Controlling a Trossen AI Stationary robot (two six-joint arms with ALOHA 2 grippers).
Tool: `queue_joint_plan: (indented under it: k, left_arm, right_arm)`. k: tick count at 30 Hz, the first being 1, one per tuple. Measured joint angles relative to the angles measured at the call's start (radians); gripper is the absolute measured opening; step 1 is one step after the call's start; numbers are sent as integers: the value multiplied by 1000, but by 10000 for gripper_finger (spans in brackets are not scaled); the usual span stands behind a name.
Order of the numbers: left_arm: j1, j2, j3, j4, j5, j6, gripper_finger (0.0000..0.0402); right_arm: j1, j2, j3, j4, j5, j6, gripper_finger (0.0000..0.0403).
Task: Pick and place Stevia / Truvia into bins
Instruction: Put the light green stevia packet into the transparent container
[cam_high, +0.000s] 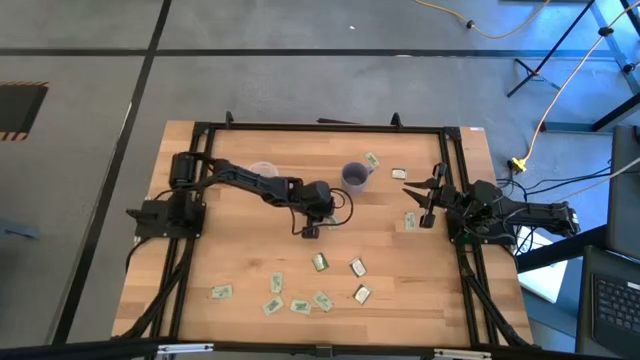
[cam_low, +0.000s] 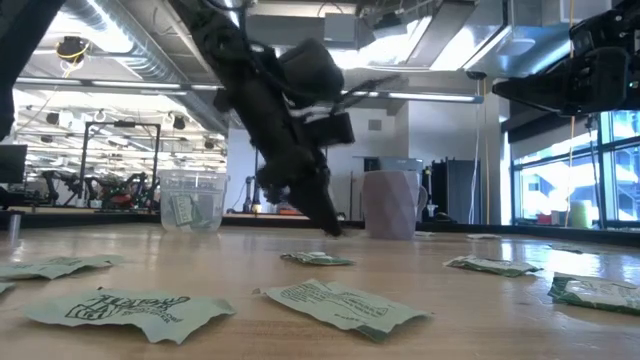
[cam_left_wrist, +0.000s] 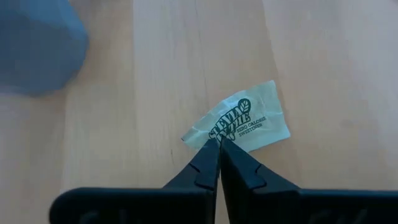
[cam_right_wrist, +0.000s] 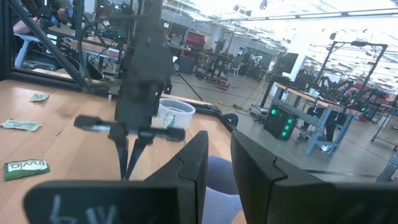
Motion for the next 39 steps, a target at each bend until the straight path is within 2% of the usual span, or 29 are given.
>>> queue_joint_plan:
  k: [4, 7, 15, 19, 25, 29, 34, 39]
  left_arm:
    - [0, -100, 2, -122, -27, -29, 8]
    - [0, -187, 2, -245, -92, -64, 8]
    - [0, -405, 3, -621, -491, -282, 12]
    - [4, -466, 3, -773, -600, -394, 12]
    - [46, -493, 3, -932, -594, -590, 12]
    - [81, -494, -41, -969, -586, -676, 12]
    - [121, -493, -109, -950, -529, -665, 12]
    - [127, -493, -152, -915, -529, -638, 12]
  right_arm:
    - [0, 0, 0, -2, 0, 0, 75]
    - [0, 0, 0, -3, 0, 0, 75]
    - [0, 0, 0, 1, 0, 3, 75]
    - [0, 0, 0, -1, 0, 3, 74]
    - [0, 0, 0, -4, 0, 3, 75]
    - [0, 0, 0, -4, 0, 3, 75]
    - [0, 0, 0, -4, 0, 3, 75]
    - [0, 0, 0, -4, 0, 2, 75]
